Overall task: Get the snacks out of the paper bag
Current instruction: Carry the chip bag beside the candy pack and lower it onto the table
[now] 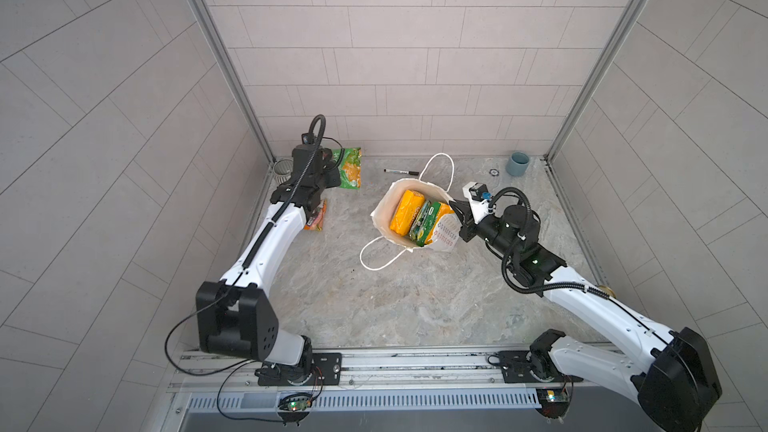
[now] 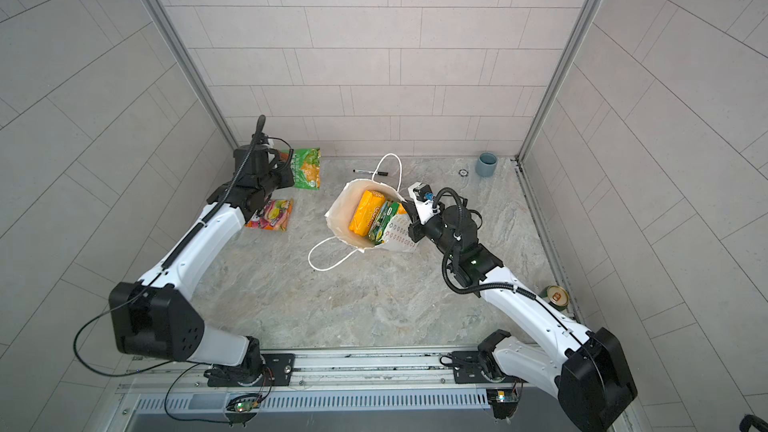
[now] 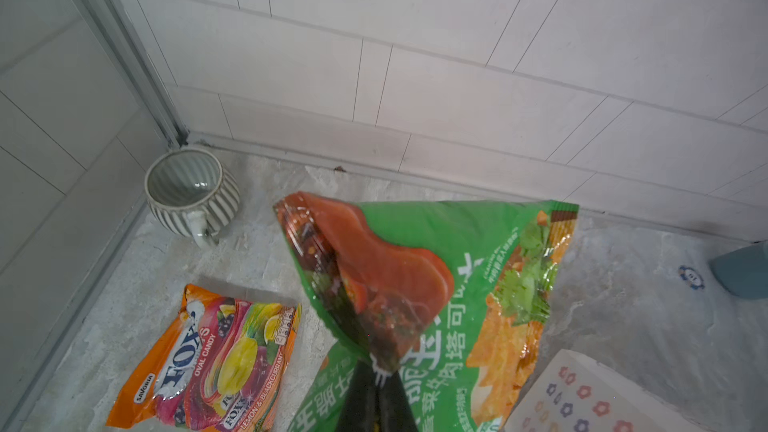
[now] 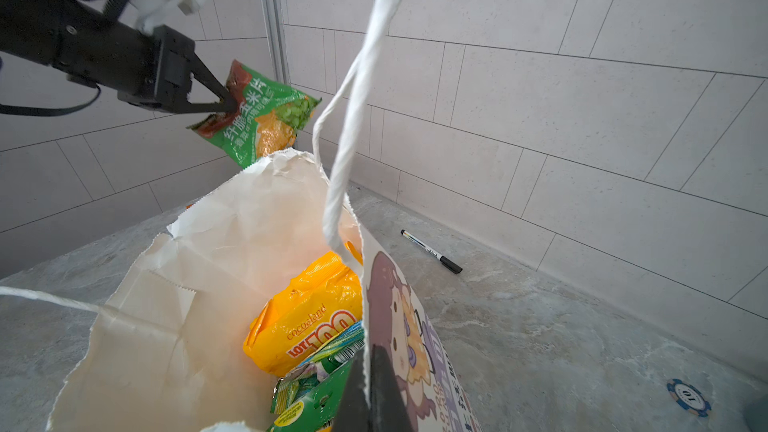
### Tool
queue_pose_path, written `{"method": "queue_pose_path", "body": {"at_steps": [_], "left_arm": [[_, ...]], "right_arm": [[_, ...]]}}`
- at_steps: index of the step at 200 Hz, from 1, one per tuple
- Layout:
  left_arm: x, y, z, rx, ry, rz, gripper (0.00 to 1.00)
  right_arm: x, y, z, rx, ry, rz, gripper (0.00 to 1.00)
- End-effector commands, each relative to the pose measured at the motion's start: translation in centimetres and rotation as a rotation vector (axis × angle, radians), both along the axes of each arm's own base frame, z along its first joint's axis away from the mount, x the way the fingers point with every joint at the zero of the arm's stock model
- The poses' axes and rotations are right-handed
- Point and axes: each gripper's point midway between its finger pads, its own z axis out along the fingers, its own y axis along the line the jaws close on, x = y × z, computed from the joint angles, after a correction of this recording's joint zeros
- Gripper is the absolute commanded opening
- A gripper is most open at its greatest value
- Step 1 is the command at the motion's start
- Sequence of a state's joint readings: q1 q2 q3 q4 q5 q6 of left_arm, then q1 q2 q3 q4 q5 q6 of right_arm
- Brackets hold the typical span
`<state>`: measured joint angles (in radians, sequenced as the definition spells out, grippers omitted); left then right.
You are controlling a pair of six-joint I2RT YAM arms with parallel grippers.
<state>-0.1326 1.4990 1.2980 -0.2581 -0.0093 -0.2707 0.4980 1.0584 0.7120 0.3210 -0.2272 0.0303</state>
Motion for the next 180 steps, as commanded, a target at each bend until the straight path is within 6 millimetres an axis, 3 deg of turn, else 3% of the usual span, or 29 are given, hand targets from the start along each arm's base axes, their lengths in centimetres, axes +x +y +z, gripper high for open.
{"method": "queue_pose_path", "body": {"at_steps": [1,41,77,126,180], "left_arm": [[0.3,-1.3,-3.4,-0.034,0.067,-0.051,0.0],[0.7,-0.7,-11.2,-0.029,0.25,-0.043,0.0],[0.9,0.1,-15.6,-0.082,0.387,-0.032,0.0],[0.8,0.8,-18.9,-0.103,0.463,-0.003,0.0],[0.5,1.5,-20.0,-0.085,0.49,0.01,0.0]], "right_arm": [[-0.4,-0.6,1.2,0.005,-0.033,-0.014,0.0],[0.0,-0.4,0.6,-0.003,-0.018,-0.018,0.0],[0.2,-0.2,0.3,-0.003,-0.01,-0.013,0.0],[0.2,-0.5,0.2,-0.013,-0.011,-0.024,0.0],[0.3,-0.5,0.2,-0.009,-0.013,-0.027,0.0]]}}
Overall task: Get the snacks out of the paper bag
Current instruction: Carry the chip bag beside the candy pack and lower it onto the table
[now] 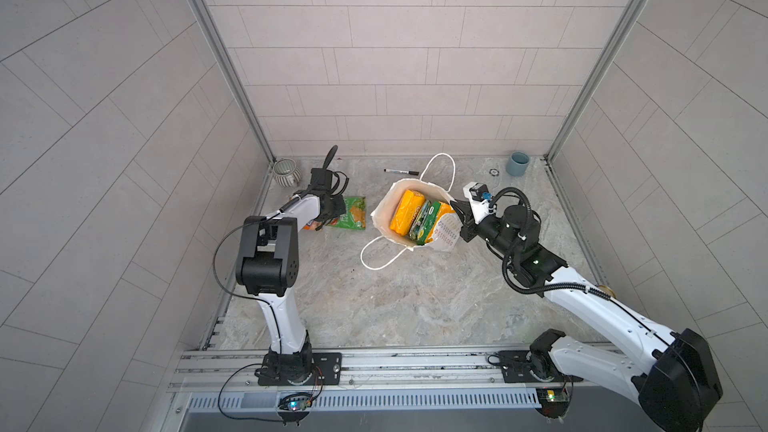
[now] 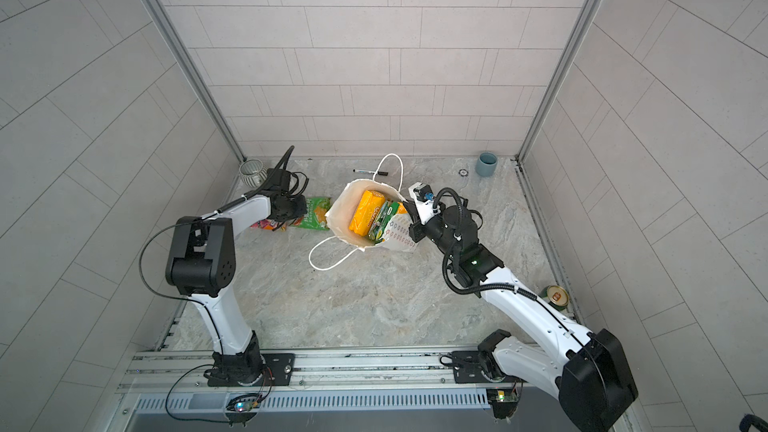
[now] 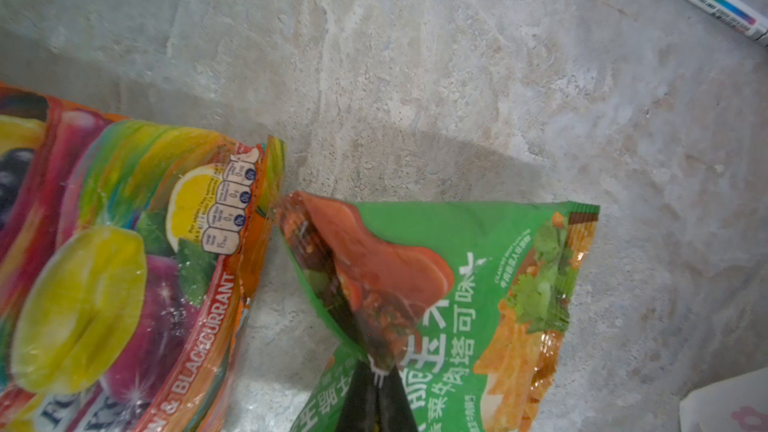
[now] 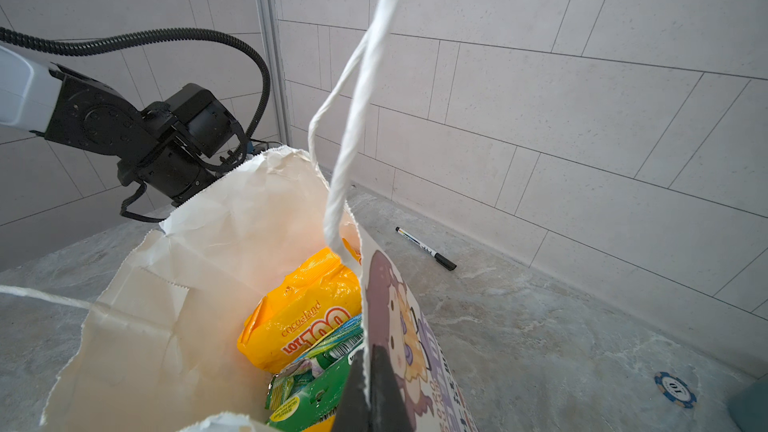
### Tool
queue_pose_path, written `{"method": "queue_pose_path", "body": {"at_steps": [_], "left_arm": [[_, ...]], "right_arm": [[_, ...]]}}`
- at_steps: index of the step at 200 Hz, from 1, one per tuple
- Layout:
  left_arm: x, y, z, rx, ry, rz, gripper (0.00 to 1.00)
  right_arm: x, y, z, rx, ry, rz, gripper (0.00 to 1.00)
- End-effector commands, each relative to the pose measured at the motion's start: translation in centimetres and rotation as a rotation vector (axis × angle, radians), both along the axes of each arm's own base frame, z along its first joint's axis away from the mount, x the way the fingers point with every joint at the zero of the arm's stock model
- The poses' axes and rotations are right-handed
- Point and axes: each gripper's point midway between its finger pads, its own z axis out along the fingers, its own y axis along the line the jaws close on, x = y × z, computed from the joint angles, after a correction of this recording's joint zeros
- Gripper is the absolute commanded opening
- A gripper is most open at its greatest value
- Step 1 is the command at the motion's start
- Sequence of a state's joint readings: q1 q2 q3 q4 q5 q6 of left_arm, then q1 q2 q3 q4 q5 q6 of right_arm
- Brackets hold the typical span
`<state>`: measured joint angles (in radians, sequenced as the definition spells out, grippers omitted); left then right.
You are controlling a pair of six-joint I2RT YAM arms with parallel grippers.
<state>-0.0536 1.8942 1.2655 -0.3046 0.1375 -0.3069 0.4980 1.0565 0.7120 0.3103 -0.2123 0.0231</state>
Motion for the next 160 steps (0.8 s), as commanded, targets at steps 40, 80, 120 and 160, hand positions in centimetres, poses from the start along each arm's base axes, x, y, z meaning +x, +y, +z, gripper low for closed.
{"method": "queue_pose_path", "body": {"at_steps": [40,80,120,160], "left_arm": [[0.2,1.4,-0.5,-0.006,0.014,0.041,0.0],[0.1,2.2,-1.1,-0.009,0.033,0.061,0.0],[-0.3,2.3,-1.1,-0.014,0.039,0.072,0.0],[-0.6,3.5,-1.0,0.016,0.049,0.091,0.0]], "right_arm": [[0.6,-0.4,0.1,-0.003,-0.005,-0.034,0.0],[0.6,-0.5,0.0,-0.011,-0.006,-0.036,0.0],[0.4,-0.5,0.3,0.001,-0.013,-0.034,0.0],[0.3,-0.5,0.3,0.005,-0.013,-0.032,0.0]]}}
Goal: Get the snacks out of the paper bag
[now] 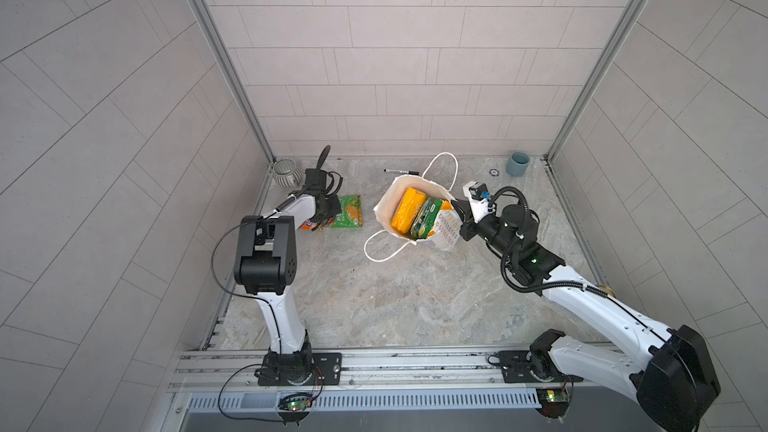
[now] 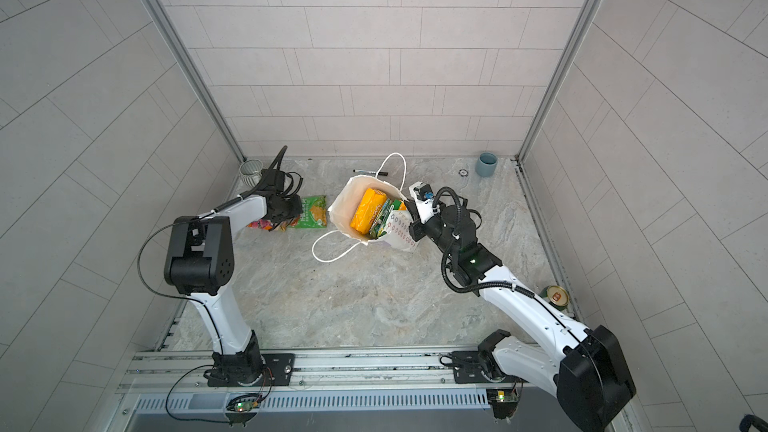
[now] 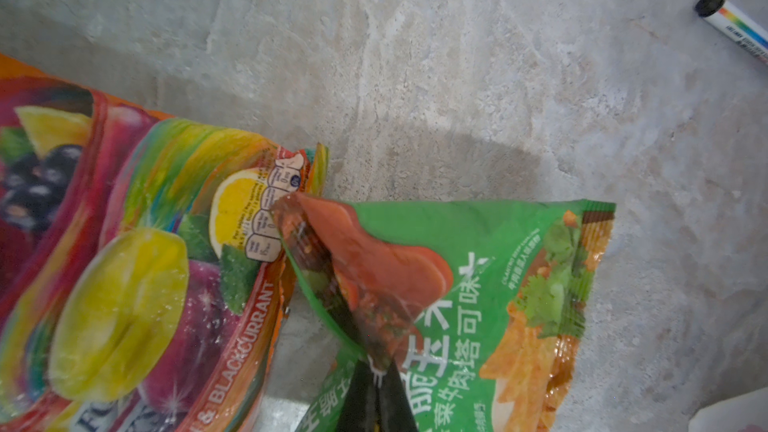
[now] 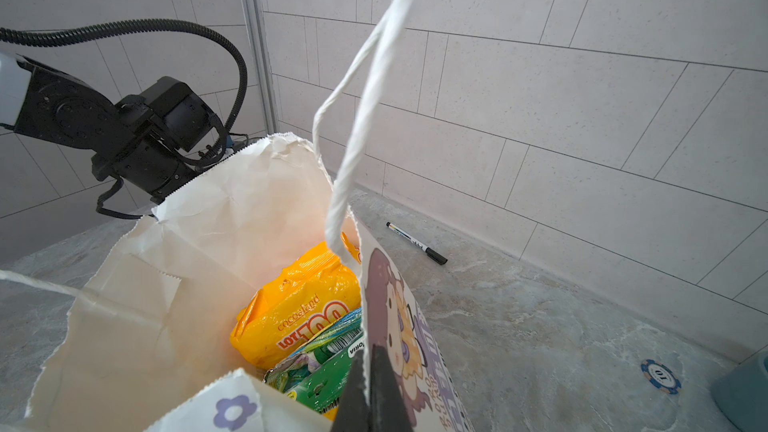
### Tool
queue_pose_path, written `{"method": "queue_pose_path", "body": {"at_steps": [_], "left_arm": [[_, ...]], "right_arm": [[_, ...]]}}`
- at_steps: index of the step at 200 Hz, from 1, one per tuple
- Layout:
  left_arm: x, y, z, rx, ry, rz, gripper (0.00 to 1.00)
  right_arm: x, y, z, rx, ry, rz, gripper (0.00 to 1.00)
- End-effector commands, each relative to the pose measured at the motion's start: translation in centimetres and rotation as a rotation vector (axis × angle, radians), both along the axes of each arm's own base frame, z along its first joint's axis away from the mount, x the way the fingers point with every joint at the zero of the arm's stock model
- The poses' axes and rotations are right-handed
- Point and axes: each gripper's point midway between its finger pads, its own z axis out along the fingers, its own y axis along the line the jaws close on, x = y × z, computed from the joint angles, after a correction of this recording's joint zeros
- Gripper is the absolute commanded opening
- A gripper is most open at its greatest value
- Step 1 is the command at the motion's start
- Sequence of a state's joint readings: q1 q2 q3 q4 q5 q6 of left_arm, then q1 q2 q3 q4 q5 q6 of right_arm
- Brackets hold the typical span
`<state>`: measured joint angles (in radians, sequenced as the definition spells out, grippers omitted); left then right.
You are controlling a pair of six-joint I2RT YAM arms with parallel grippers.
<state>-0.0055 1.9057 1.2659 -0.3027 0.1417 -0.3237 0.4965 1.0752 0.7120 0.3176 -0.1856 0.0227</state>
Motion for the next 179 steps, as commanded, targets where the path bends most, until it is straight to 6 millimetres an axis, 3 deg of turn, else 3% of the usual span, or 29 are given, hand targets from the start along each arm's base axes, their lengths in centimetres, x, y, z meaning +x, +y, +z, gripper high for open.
{"method": "queue_pose_path", "body": {"at_steps": [1,92,114,134,179], "left_arm": [[-0.7,1.4,-0.5,0.026,0.04,0.031,0.0],[-0.7,2.3,0.5,0.058,0.017,0.047,0.0],[-0.5,1.8,1.4,0.037,-0.017,0.038,0.22],[-0.2,1.2,3.1,0.014,-0.065,0.035,0.38],[0.3,-2.0,10.4,-0.052,-0.233,-0.024,0.45]], "right_arm": [[-0.2,-0.2,0.9,0.013,-0.022,-0.003,0.0],[-0.3,-0.3,0.9,0.015,-0.022,-0.002,0.0],[-0.4,-0.3,1.1,0.017,-0.024,-0.001,0.0],[-0.4,-0.3,1.3,0.016,-0.029,-0.001,0.0],[-0.3,0.1,1.6,0.018,-0.019,0.012,0.0]]}}
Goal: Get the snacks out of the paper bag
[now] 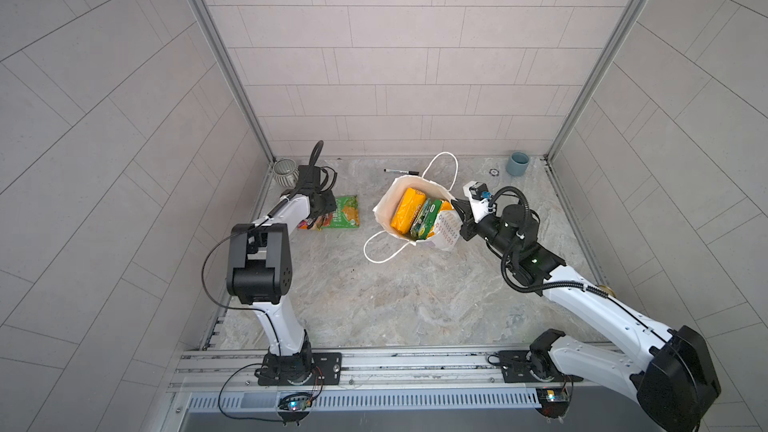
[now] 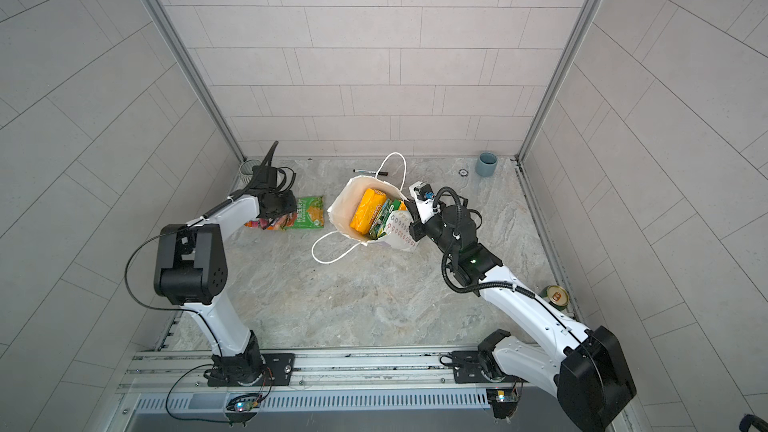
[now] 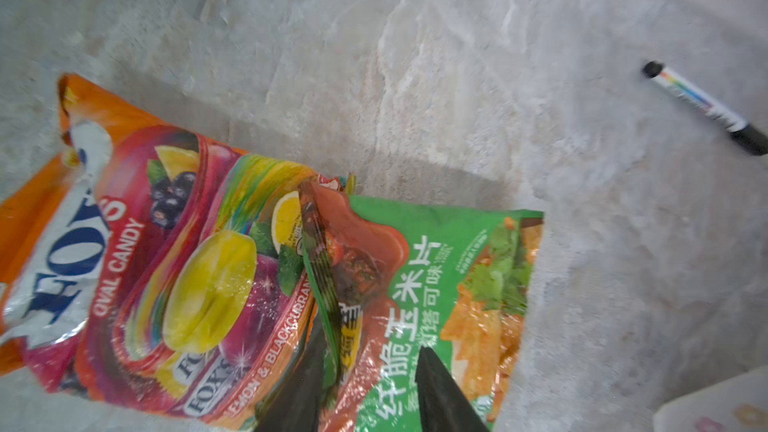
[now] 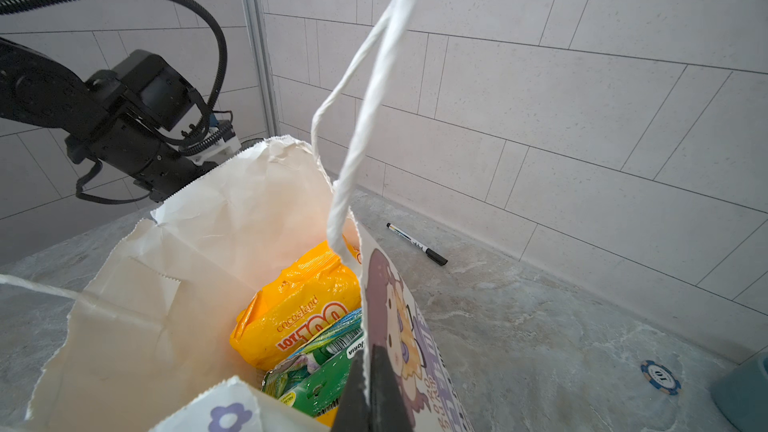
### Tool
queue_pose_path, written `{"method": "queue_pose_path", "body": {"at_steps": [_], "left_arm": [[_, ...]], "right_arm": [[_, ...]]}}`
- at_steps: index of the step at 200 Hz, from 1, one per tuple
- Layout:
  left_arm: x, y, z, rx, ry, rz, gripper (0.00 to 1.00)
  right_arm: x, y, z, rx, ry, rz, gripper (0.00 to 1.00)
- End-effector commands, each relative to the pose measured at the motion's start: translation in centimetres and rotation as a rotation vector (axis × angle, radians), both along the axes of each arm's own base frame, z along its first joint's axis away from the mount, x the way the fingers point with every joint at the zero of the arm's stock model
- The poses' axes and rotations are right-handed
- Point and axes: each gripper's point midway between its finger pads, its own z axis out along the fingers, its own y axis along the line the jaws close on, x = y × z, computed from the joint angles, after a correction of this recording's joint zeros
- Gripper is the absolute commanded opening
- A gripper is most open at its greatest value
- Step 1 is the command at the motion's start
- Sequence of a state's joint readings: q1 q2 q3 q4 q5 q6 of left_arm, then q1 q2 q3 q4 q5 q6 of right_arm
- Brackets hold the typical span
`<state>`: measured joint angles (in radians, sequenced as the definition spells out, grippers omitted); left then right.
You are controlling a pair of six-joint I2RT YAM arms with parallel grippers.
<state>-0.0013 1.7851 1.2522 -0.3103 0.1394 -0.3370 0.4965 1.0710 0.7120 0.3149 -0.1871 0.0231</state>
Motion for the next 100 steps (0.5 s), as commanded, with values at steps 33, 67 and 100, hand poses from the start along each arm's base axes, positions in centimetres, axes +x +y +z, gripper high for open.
{"method": "queue_pose_path", "body": {"at_steps": [33,67,100], "left_arm": [[-0.3,-6.1,11.9,-0.068,-0.262,-0.13,0.48],[-2.0,-9.8,17.9,-0.067,-0.405,-0.228,0.52],[-3.3,-11.7,21.1,-0.096,-0.512,-0.275,0.52]], "right_arm": [[0.4,0.0,1.8,0.009,0.002,-0.007,0.0],[2.4,-0.5,2.7,0.011,0.035,-0.046,0.0],[5.0,-0.9,2.6,0.003,0.071,-0.054,0.0]]}}
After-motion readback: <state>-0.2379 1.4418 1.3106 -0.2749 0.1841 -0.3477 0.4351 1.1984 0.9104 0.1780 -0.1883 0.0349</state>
